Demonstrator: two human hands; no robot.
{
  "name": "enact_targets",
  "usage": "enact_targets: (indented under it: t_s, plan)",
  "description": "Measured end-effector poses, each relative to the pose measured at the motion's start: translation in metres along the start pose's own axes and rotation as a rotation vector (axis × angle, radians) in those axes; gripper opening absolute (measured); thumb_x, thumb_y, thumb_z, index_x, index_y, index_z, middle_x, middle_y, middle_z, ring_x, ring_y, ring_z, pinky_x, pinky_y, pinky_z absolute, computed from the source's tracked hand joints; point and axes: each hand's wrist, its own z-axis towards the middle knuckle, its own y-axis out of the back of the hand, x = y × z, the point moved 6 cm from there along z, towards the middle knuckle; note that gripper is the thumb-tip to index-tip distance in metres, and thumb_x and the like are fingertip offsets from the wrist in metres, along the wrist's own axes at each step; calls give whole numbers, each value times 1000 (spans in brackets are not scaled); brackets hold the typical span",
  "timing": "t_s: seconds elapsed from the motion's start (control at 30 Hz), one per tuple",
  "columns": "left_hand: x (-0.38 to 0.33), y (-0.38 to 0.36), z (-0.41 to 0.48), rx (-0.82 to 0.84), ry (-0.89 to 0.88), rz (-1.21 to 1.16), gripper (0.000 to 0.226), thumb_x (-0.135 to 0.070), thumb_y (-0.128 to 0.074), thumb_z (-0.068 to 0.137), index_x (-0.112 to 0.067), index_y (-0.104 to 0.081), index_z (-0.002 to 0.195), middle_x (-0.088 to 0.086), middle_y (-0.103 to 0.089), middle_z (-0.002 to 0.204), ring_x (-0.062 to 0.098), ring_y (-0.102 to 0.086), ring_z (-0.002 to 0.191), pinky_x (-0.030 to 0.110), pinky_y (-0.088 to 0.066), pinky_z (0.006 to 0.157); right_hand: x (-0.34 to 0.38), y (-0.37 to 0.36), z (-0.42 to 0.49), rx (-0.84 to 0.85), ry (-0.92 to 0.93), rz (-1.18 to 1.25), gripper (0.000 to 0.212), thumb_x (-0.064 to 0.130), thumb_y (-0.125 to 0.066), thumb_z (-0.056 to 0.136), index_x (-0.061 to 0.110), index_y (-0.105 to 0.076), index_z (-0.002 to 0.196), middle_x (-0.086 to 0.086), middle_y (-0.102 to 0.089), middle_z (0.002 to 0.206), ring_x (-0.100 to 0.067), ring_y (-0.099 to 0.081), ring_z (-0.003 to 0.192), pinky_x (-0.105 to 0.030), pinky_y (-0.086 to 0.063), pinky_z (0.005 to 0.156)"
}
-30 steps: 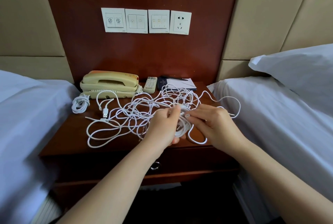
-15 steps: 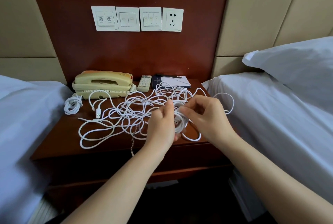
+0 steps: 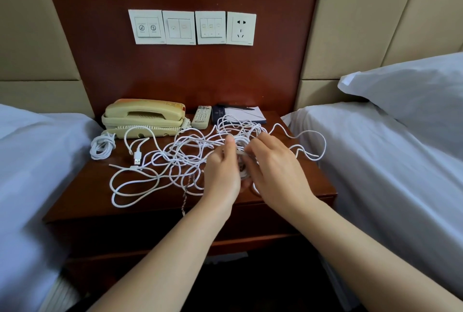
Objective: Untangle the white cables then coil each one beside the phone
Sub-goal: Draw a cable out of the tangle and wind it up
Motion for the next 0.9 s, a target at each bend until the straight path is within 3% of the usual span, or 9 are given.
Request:
enact_targets:
  t_s: [0.2,0.3,0.4,0.47,0.57,0.63,0.7,0.77,0.9]
  plan:
    - [-6,1,5,-33,-86,109,53,-55,-41,93,-11,-64,76,14,-65,71,35,-64,70,52,-55,77,-18,-9,2,58,-165,347,9,6,-59,87,8,-57,79,5,-46,79,-14,-45,72,-19,-35,64]
    - [-8,2,4,-64,-107,143,60,-57,-42,92,-2,-62,77,19,-64,72,41,-65,76,56,-54,75,-20,-12,2,67,-219,420,8,5,-58,89,6,-59,81,7,-43,79,-10,-43,72,-12,-34,68]
    - [-12,2,4,-72,-144,162,60,-57,-41,91,-5,-62,69,16,-61,64,41,-63,70,55,-54,72,-22,-14,2,97,-274,510,13,7,-56,91,11,-60,79,2,-47,82,-3,-43,79,-8,-33,72]
    - [-14,2,5,-80,-172,164,59,-56,-41,91,-8,-63,66,21,-61,61,42,-62,66,52,-52,70,-24,-18,2,151,-307,590,22,10,-53,93,20,-59,75,-7,-52,82,0,-42,85,-9,-34,76]
    - [-13,3,7,-90,-177,165,67,-56,-40,92,6,-61,76,31,-61,70,46,-60,67,53,-51,68,-24,-21,3,197,-316,653,28,12,-50,93,28,-57,72,-7,-54,78,-9,-43,93,-20,-37,79]
    - [-14,2,7,-82,-173,146,67,-56,-41,92,5,-61,76,29,-62,70,45,-61,68,54,-51,69,-23,-18,3,170,-302,646,24,7,-53,92,23,-58,74,-9,-55,80,-1,-42,89,-14,-36,75]
    - [-11,4,10,-94,-118,58,58,-52,-42,94,-2,-62,70,16,-66,62,35,-65,62,47,-56,62,-20,-14,1,96,-271,603,12,5,-59,89,17,-60,87,-2,-52,87,5,-44,83,-7,-38,69]
    - [-8,5,13,-110,-42,-68,49,-47,-43,96,-12,-60,67,-1,-62,49,17,-63,47,30,-50,47,-19,-12,-3,20,-251,566,21,5,-65,84,18,-58,100,6,-49,90,0,-50,81,-9,-42,69]
    - [-8,-1,6,-78,-19,-179,48,-44,-40,98,-10,-57,69,6,-58,53,13,-51,34,16,-35,35,-21,-2,-6,-111,-288,567,16,7,-67,84,14,-59,95,4,-57,87,-2,-55,81,-5,-40,69]
